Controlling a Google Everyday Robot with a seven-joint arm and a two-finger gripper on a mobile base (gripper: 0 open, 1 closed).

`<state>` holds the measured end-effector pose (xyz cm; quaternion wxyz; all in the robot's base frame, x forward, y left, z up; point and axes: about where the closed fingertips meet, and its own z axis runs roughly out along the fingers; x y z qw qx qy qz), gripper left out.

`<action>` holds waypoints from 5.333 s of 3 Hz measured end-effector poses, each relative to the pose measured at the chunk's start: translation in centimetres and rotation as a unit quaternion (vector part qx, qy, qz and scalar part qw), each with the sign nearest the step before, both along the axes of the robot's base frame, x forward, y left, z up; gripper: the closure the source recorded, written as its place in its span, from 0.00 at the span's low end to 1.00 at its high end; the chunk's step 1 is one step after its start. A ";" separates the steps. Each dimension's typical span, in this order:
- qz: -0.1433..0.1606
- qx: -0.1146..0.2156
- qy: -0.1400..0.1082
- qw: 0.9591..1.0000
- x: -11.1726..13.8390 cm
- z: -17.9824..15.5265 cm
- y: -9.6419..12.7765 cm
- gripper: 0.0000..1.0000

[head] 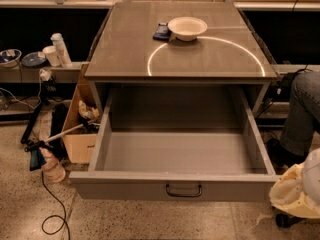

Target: Close top drawer

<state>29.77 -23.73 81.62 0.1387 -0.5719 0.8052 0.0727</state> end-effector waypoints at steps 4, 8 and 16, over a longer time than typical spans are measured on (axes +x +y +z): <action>0.054 0.005 0.062 0.997 2.9 -8.6 3.8 1.00; 0.077 0.025 0.076 0.994 4.2 -11.3 6.5 1.00; 0.134 -0.037 0.033 0.990 16.7 -12.5 12.3 1.00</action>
Offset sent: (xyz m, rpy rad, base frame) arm 0.0192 0.0112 -0.0770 -0.0169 0.1156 0.0688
